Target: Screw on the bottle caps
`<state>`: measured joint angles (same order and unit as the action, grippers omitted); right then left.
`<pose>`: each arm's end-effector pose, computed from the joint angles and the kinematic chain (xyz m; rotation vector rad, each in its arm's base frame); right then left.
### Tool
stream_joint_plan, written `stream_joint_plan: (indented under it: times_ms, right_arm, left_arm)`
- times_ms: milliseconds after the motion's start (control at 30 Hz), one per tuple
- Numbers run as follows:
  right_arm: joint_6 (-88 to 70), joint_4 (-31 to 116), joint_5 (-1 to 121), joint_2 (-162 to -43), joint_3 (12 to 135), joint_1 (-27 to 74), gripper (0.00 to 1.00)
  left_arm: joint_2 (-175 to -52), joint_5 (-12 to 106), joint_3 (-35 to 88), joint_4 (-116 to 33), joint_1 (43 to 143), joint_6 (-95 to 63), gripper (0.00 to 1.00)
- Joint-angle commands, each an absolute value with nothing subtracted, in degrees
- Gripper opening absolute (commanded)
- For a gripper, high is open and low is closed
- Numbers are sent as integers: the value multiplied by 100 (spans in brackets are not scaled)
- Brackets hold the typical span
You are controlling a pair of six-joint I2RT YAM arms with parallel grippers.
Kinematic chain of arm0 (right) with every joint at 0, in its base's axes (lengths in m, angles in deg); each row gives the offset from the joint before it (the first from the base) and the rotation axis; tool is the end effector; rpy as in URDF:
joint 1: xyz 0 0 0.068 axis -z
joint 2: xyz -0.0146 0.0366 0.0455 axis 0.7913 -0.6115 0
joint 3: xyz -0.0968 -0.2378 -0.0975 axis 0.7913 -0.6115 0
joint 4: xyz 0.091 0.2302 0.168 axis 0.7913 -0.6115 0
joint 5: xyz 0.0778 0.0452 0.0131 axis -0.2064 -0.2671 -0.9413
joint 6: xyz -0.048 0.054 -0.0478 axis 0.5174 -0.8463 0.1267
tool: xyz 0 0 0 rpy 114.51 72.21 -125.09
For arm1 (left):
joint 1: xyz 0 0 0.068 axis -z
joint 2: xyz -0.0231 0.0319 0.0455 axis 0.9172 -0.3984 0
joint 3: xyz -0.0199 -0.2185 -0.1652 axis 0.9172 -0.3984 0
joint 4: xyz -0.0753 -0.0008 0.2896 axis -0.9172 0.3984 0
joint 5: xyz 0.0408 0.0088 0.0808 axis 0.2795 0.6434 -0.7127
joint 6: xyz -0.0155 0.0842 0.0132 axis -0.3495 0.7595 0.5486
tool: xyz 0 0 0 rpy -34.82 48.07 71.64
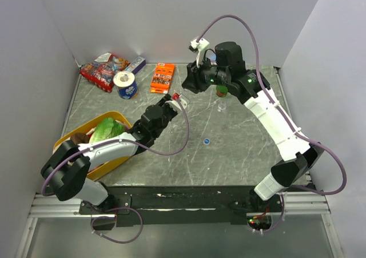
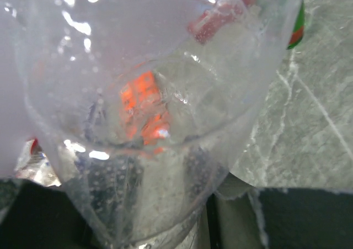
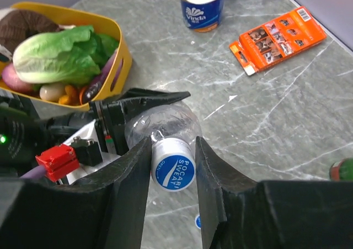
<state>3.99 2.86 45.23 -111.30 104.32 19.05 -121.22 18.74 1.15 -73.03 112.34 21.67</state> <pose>0.3248 0.2483 0.4587 -0.9214 1.7979 0.6976 0.2965 -0.2679 0.2525 0.7176 1.4432 0.0121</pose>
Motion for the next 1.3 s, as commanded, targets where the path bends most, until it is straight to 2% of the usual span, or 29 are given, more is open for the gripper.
stream_joint_plan:
  times_ms: [0, 33, 67, 100, 300, 567, 767, 967, 1100, 1267]
  right_arm:
    - [-11, 591, 3772, -11231, 10522, 1618, 0]
    - [260, 530, 3781, -11205, 10530, 1627, 0]
    - [419, 390, 3781, -11196, 10548, 1627, 0]
    - [604, 275, 3789, -11213, 10626, 1636, 0]
    - [1817, -270, 4052, -11424, 10820, 1934, 0]
    - [2539, -341, 4466, -12223, 11199, 2180, 0]
    - [2697, -139, 4466, -12707, 11137, 2392, 0]
    - [2583, 142, 4396, -12848, 11006, 2462, 0]
    - [2504, 983, 4150, -12515, 10068, 2488, 0]
    - [2276, 1223, 4088, -12409, 9687, 2488, 0]
  left_arm:
    - [-12138, 2404, 584, -6987, 11477, 1902, 33]
    - [-12112, 2613, 576, -6820, 11460, 1831, 62]
    - [-12042, 3025, 558, -6470, 11434, 1770, 85]
    - [-11981, 3211, 523, -6328, 11425, 1717, 96]
    - [-11296, 4152, -153, -5326, 11135, 1286, 96]
    - [-10417, 4084, -707, -3699, 10704, 92, 96]
    - [-10275, 4233, -857, -3619, 10142, -593, 96]
    - [-10354, 4294, -752, -3760, 9974, -534, 96]
    - [-10407, 4303, -708, -3821, 9939, -498, 96]
    - [-10468, 4400, -655, -3821, 9948, -498, 96]
